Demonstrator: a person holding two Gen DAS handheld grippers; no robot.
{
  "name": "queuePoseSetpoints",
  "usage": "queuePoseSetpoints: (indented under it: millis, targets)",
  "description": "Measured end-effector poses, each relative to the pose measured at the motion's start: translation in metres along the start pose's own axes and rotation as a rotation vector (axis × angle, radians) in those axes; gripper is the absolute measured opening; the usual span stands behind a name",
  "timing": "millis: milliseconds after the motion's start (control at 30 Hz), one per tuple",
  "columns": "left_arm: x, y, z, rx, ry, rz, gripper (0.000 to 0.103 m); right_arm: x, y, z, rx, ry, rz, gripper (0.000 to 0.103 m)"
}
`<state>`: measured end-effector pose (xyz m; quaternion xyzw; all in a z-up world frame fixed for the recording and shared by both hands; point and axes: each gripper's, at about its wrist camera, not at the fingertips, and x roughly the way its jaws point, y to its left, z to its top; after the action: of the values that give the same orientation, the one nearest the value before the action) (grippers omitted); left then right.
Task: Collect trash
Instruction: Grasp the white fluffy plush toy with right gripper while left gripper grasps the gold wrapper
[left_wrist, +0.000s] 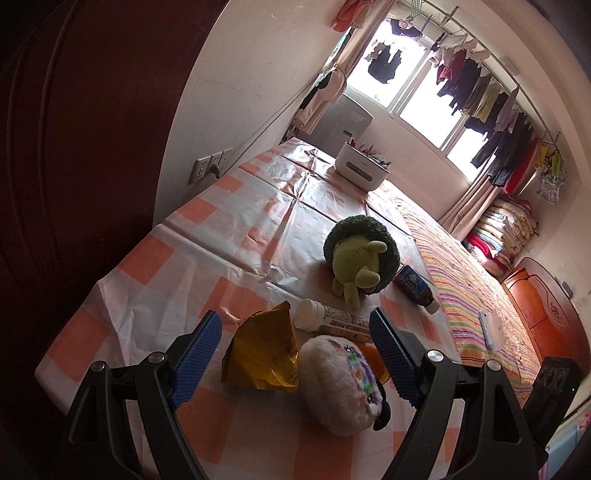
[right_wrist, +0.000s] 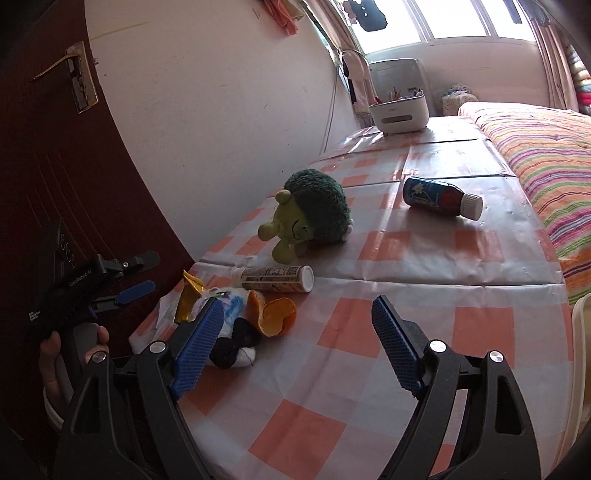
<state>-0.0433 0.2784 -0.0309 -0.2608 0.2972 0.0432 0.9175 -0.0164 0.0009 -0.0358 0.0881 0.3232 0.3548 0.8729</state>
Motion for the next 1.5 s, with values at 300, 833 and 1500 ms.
queuePoseSetpoints:
  millis: [300,833,1500]
  targets:
    - [0.021,0.017,-0.004,-0.052,0.102,0.03,0.08,0.037,0.065,-0.01,-0.17,0.131,0.134,0.082]
    - [0.049,0.021,-0.008,-0.084,0.186,0.041,0.08,0.1,0.074,-0.01,-0.245,0.264,0.054,0.064]
    - [0.06,0.0,-0.018,0.0,0.171,0.071,0.045,0.061,0.043,0.0,-0.094,0.153,0.165,0.045]
